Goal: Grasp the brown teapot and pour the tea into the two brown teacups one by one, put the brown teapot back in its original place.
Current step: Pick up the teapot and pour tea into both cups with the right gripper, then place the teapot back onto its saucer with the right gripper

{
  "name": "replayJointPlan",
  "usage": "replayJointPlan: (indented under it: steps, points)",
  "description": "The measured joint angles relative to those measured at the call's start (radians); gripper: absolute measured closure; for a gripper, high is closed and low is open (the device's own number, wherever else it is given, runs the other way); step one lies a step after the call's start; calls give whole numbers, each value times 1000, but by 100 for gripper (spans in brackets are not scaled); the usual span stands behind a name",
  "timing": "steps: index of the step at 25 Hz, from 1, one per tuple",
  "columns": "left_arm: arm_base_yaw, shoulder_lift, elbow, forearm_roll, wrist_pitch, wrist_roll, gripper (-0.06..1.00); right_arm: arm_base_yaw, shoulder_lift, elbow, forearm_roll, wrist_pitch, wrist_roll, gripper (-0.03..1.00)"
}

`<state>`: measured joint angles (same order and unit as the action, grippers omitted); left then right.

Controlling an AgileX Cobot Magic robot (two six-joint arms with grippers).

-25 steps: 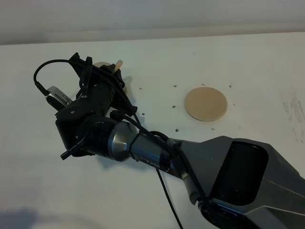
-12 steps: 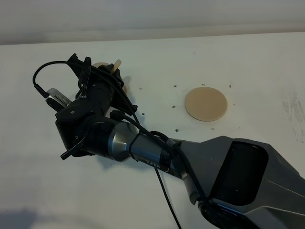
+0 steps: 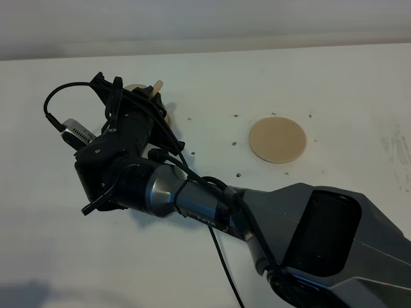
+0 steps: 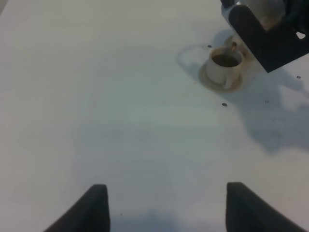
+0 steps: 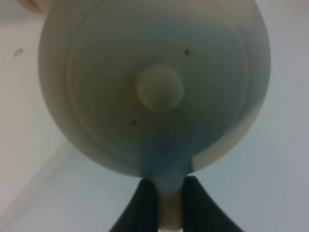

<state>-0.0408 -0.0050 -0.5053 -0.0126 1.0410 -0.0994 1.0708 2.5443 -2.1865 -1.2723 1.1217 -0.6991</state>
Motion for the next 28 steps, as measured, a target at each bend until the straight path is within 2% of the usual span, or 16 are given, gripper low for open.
replayJointPlan:
  steps: [12, 19, 22, 28]
  points:
    - [0, 0, 0, 0, 0, 0, 42, 0, 0, -2, 95, 55, 89, 84]
    - [0, 0, 0, 0, 0, 0, 42, 0, 0, -74, 182, 91, 123, 84]
    - [0, 0, 0, 0, 0, 0, 42, 0, 0, -119, 251, 93, 150, 84]
    - [0, 0, 0, 0, 0, 0, 42, 0, 0, -190, 402, 96, 284, 84]
